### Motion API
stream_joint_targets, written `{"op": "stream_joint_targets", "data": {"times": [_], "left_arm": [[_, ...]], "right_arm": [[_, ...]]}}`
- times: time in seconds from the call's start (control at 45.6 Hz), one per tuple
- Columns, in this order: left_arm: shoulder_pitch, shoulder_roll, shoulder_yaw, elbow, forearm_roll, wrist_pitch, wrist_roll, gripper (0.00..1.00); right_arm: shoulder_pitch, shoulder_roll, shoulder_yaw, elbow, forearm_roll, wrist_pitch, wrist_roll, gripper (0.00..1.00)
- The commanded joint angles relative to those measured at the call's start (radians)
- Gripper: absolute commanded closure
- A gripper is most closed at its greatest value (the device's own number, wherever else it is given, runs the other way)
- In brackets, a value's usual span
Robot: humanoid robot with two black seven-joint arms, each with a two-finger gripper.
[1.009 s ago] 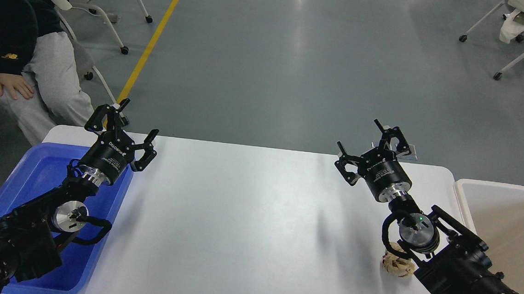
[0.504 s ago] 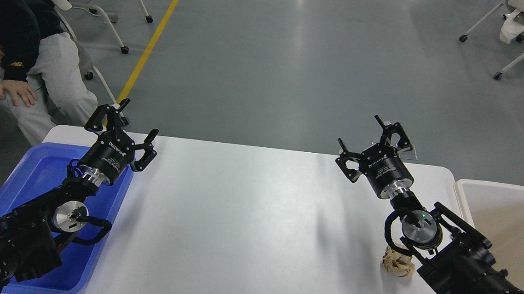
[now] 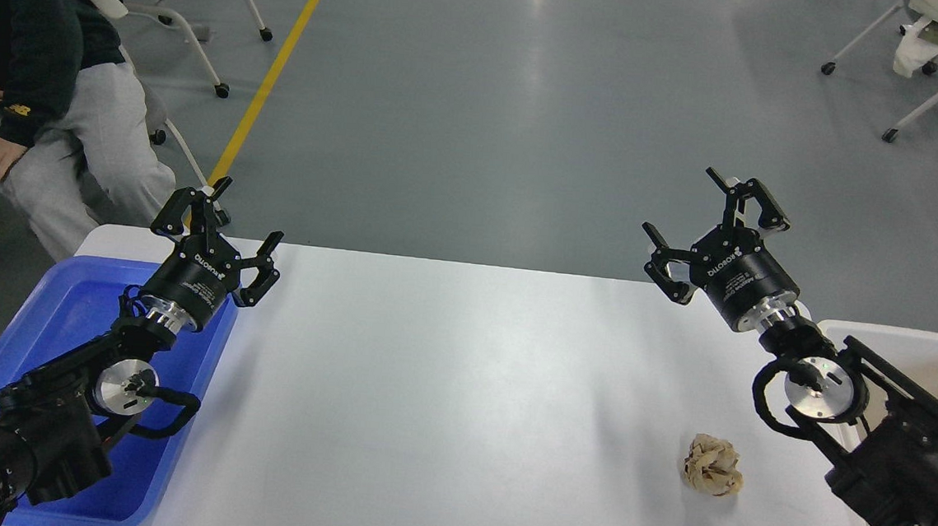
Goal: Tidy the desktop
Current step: 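Swing the right gripper sideways and lower it toward the crumpled paper ball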
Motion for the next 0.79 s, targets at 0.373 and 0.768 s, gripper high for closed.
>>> {"op": "stream_joint_targets", "data": {"times": [0.373,0.768], "left_arm": [[-0.003,0.0,0.0,0.0,0.0,0.0,0.003,0.0],[-0.003,0.0,0.0,0.0,0.0,0.0,0.004,0.0]], "right_arm": [[0.495,-0.577,-0.9,0.576,-0.362,-0.229,0.0,0.0],[0.71,-0.458,-1.368,0.576,-0.635,-0.461,0.001,0.0]]}}
